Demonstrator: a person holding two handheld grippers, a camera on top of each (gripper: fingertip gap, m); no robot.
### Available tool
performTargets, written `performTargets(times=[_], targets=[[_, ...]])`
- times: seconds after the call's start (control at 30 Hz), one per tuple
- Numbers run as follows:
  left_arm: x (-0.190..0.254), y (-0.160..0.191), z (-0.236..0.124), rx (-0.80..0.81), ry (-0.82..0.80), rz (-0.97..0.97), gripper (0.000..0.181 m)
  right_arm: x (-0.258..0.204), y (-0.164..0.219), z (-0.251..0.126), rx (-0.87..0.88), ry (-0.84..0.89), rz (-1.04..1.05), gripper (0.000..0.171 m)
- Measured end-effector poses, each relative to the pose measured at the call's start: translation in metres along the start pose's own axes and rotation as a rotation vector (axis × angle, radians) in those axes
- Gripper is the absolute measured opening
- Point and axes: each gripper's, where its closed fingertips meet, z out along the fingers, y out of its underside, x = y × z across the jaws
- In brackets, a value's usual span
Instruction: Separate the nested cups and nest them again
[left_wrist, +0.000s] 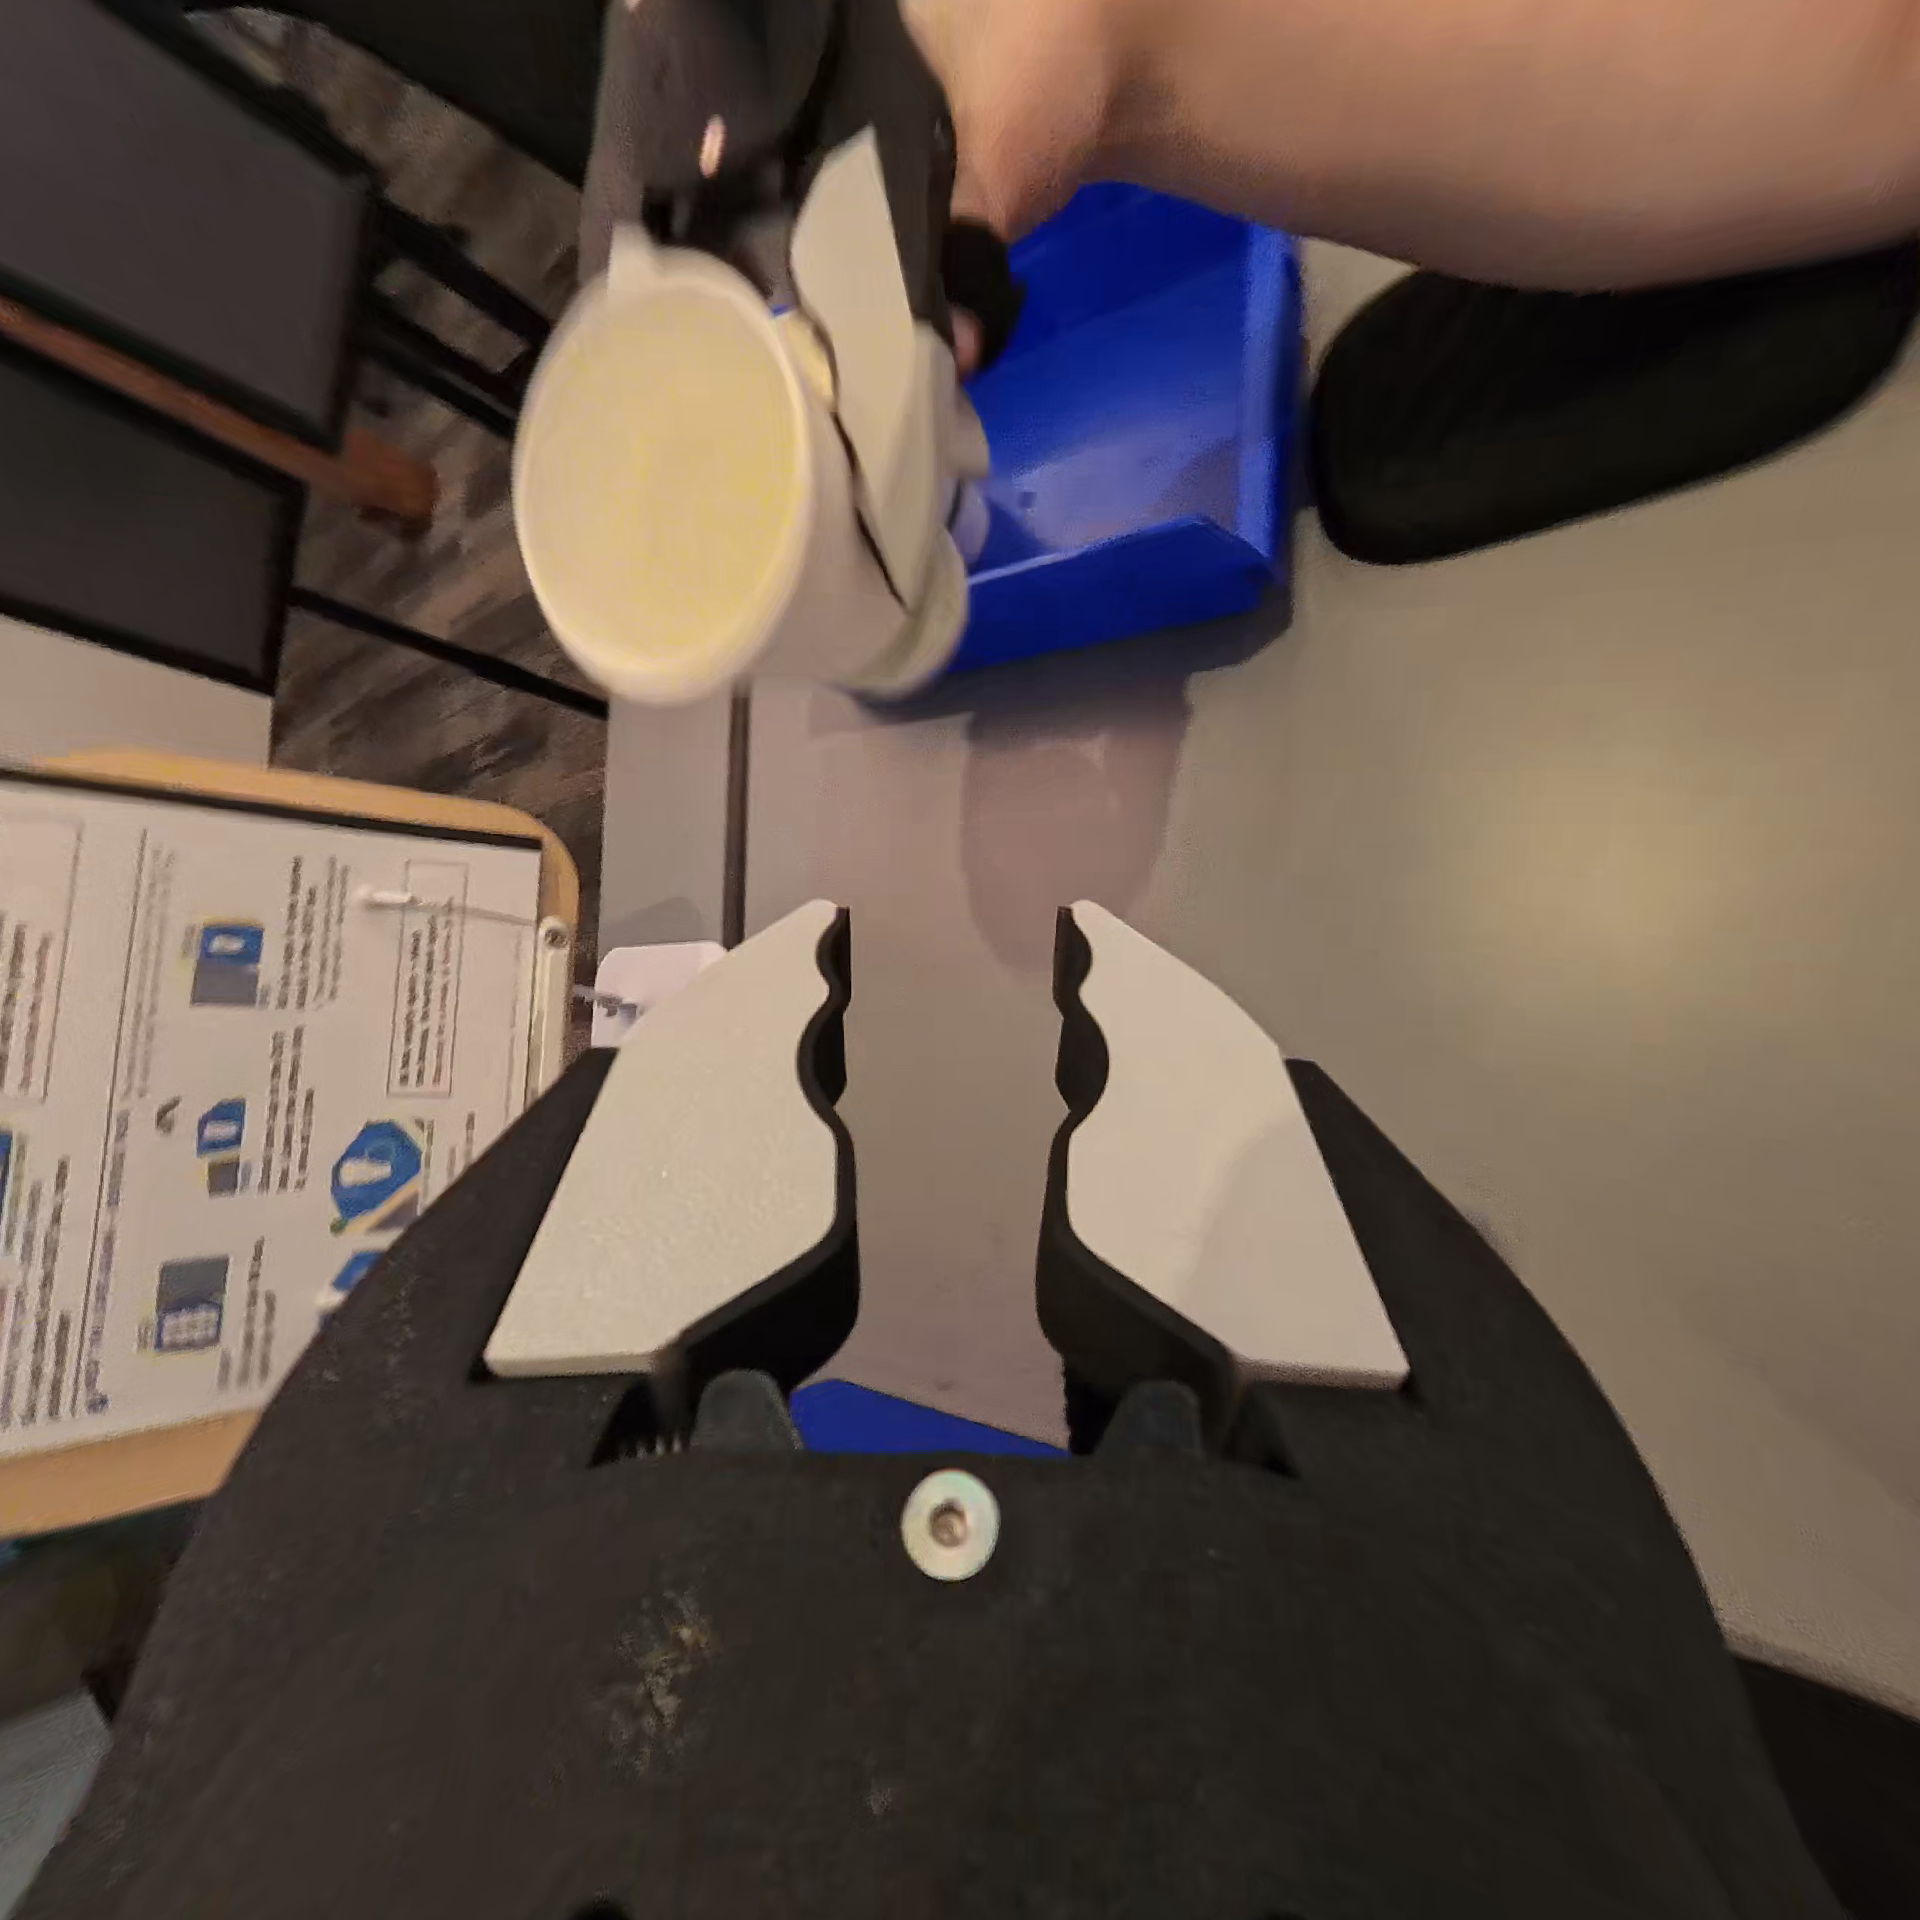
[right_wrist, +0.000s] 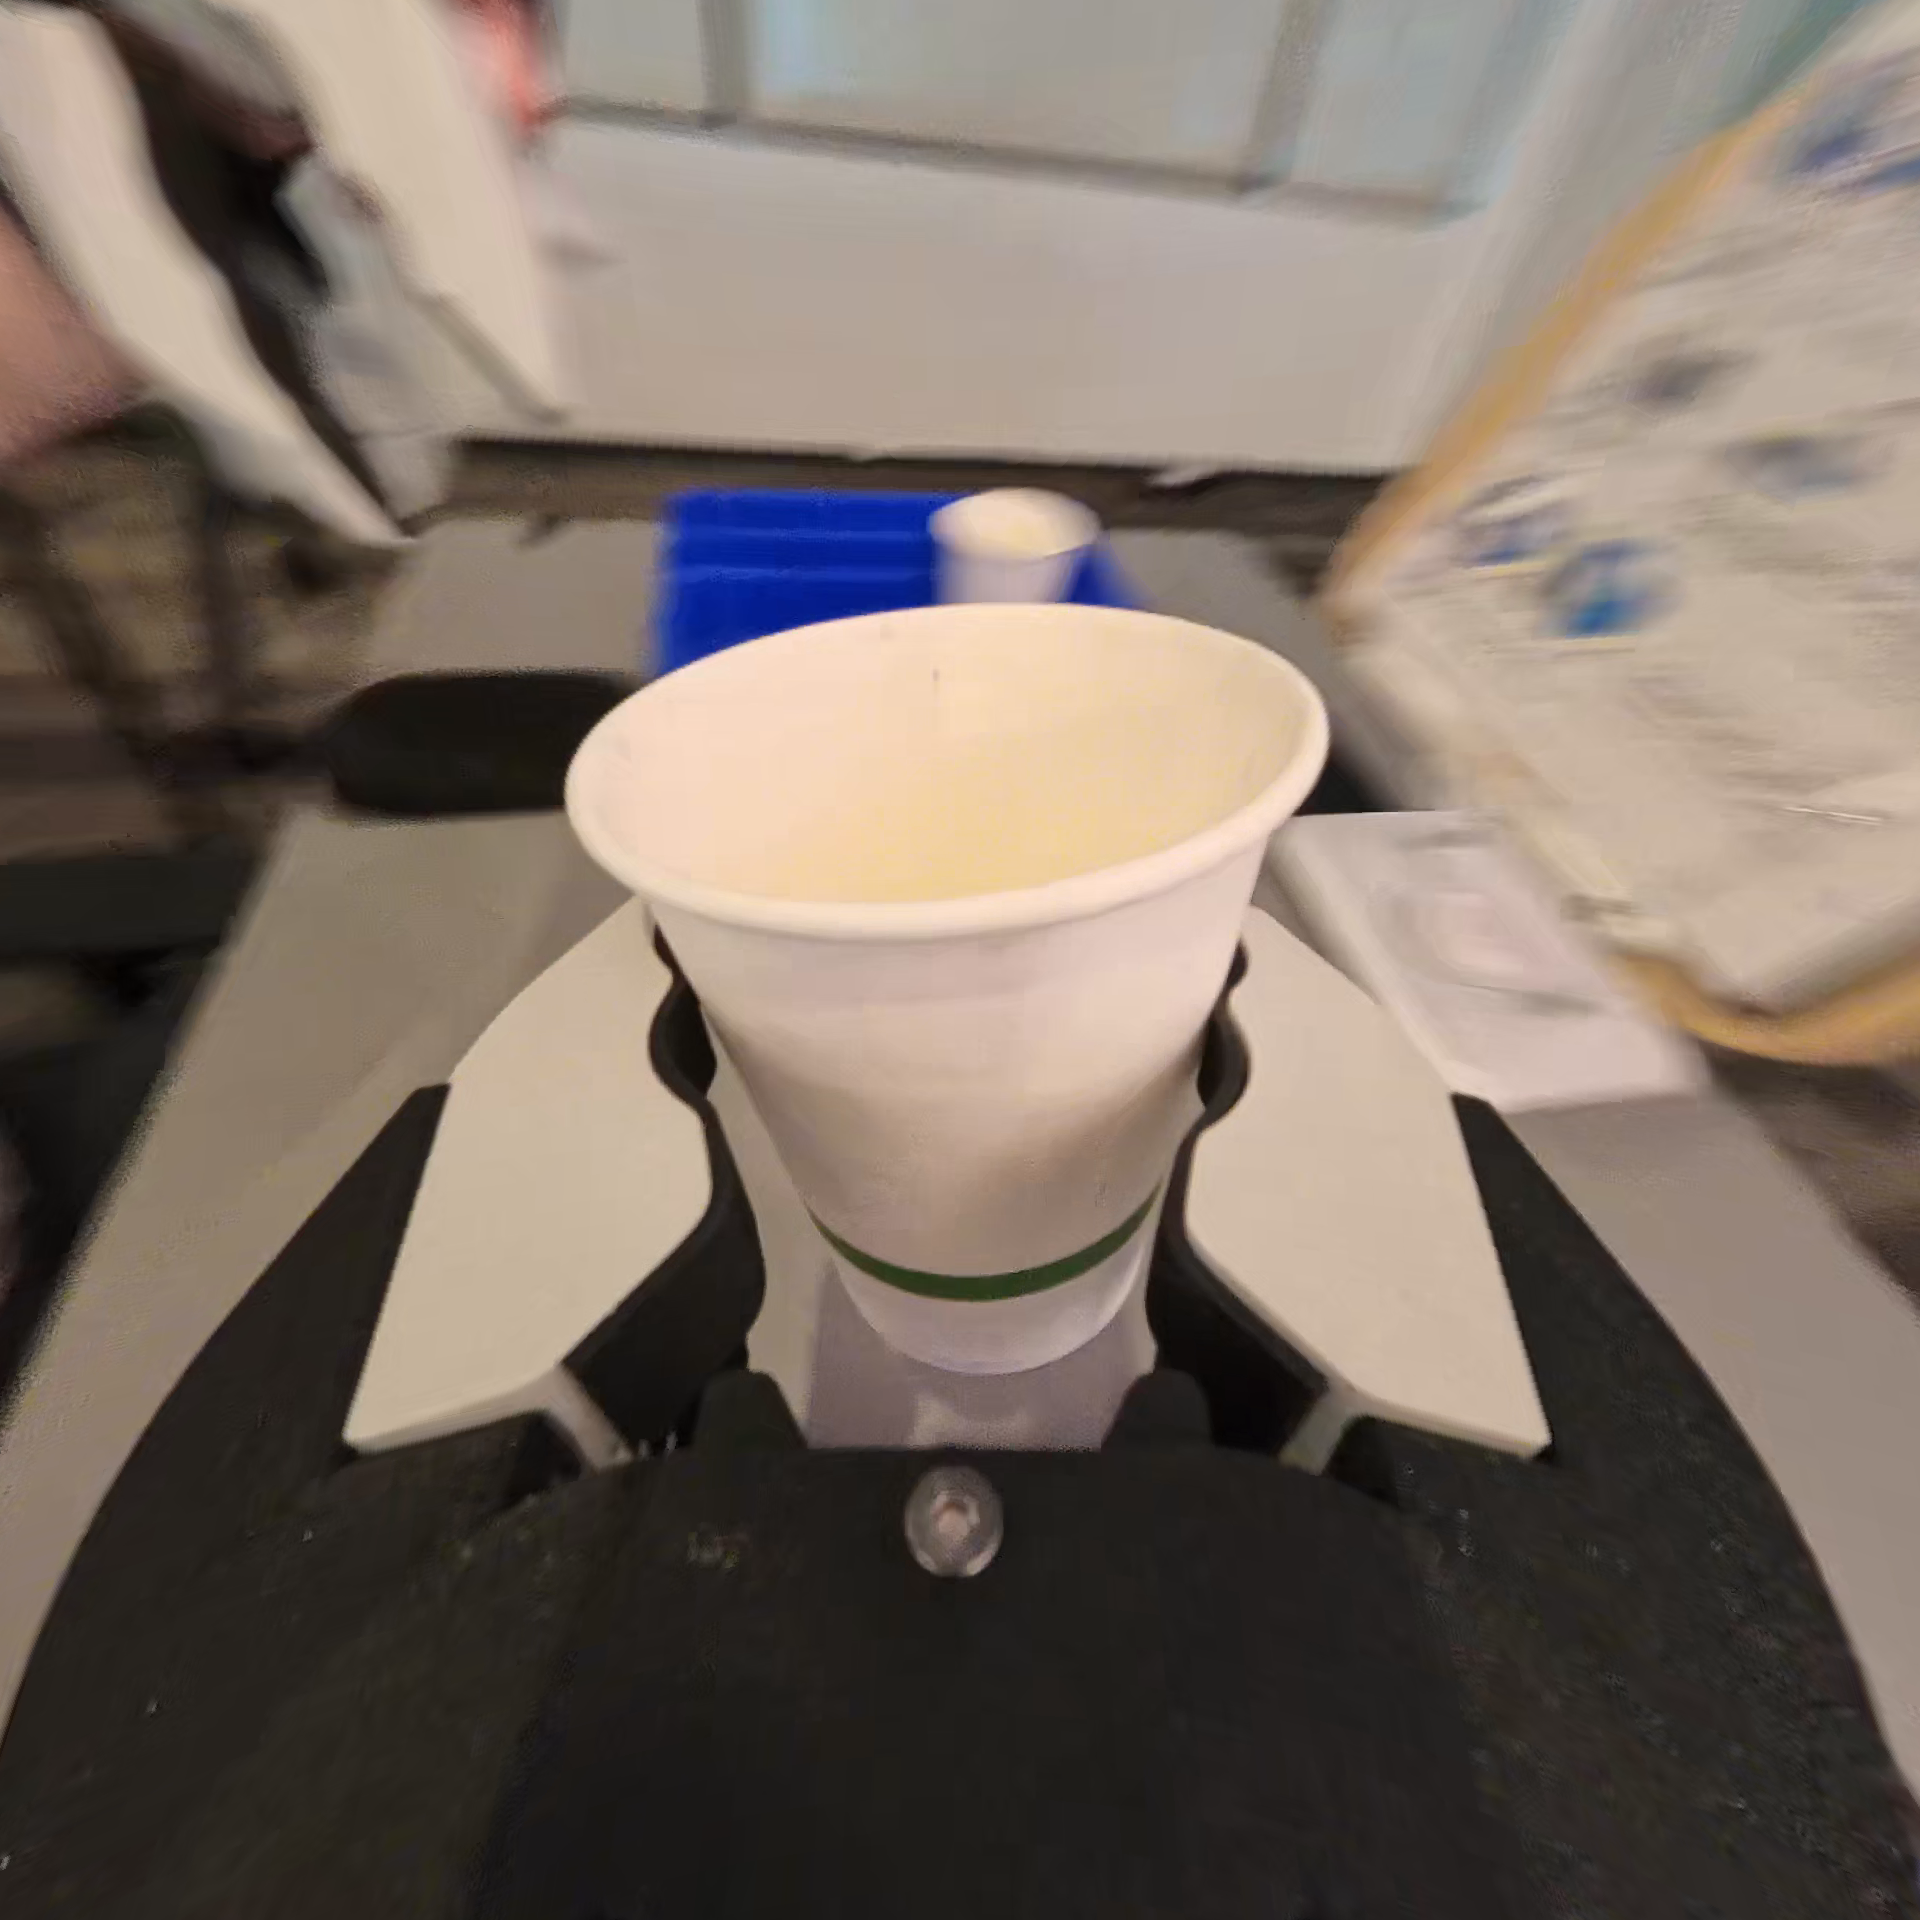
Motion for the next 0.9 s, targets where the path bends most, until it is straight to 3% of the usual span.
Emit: performTargets(times=[0.13,0.27,0.47,0.9], targets=[[-0.005,0.024,-0.006,-0.037,-0.030,-0.086,0.037,0.094,0.003,-0.093,0.227,0.475,0.154,0.092],[0.003,0.035,-0.002,-0.078,-0.034,-0.064,0.037,0.132,0.048,-0.132,0.184,0.649,0.209,0.092],[0.009,0.026,0.004,-0.073,-0.014,-0.039,0.035,0.151,0.080,-0.135,0.233,0.664,0.307,0.092],[0.008,0.027,0.012,-0.113,-0.008,-0.029,0.036,0.140,0.129,-0.120,-0.108,0.589,0.362,0.094]])
